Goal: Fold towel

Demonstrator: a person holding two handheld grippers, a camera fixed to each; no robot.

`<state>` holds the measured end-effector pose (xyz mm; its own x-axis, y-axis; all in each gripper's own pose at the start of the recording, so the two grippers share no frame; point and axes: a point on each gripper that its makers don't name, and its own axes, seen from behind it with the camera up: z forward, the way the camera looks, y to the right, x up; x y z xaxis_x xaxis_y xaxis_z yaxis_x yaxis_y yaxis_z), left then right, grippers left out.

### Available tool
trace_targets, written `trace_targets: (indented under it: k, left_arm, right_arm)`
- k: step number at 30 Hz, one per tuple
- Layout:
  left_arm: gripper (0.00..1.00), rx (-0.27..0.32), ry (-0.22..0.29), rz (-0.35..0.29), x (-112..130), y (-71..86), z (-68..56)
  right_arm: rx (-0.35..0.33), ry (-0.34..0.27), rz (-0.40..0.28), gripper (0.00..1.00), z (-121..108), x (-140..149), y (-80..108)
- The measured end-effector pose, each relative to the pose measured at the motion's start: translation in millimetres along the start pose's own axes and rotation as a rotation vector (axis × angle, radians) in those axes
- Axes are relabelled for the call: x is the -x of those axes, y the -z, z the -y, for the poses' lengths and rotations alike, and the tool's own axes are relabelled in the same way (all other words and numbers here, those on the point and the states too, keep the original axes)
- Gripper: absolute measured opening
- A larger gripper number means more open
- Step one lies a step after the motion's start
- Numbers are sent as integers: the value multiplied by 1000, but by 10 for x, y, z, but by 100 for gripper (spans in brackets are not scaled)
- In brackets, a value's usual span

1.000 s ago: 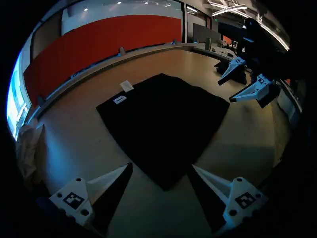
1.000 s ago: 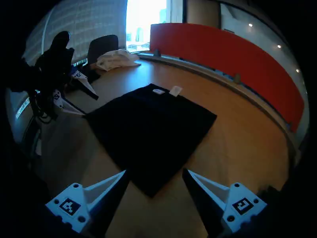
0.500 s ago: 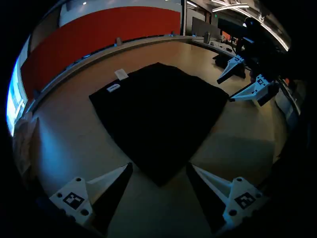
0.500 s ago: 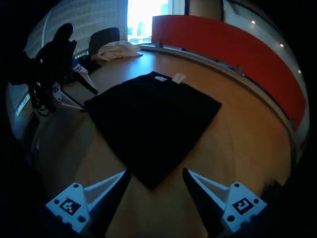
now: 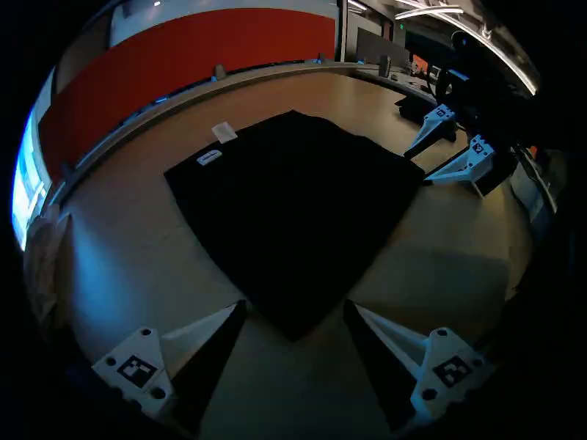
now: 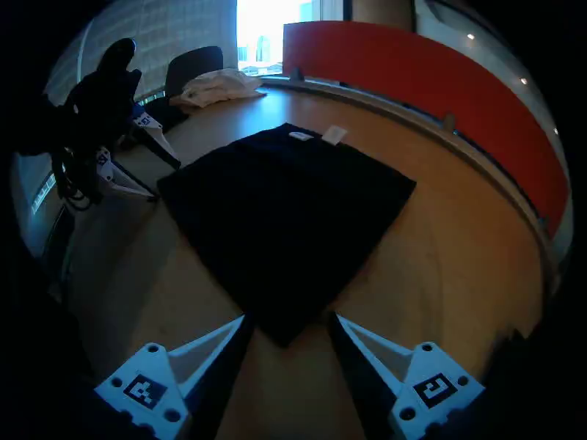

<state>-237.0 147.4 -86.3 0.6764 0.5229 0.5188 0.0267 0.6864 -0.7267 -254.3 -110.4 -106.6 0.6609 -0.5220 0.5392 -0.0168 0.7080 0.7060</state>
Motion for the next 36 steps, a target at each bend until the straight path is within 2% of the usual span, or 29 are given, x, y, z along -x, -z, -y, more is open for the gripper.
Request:
trace_targets:
  k: [5,9,16,19,21,23,31,33,35,36]
  left_arm:
    - [91,-4,6,5,6,8,-3]
    - [82,-8,12,11,11,11,-3]
    - [76,-16,22,21,21,21,-9]
    - [73,-20,27,25,20,21,-5]
    - [63,-25,34,28,17,18,3]
    - [57,-30,42,28,14,15,6]
    - [51,-30,49,37,18,14,8]
    - [44,-34,56,38,20,13,20]
    - [22,-54,65,37,18,17,67]
    - [21,-63,69,36,18,19,86]
  right_arm:
    - [-6,-2,0,69,4,5,0]
    - [-9,-3,1,64,5,2,0]
    - [-11,-6,5,39,-8,-7,-5]
    - [-12,-7,6,32,-4,-10,-9]
    - [-11,-7,6,32,1,-14,-13]
    - [-10,-5,7,32,6,-16,-14]
    - [-18,-11,11,28,20,-15,-11]
    - [-21,-10,10,27,29,-16,-11]
    - [-27,-10,10,26,52,-17,-11]
    - [-30,-9,10,25,64,-18,-12]
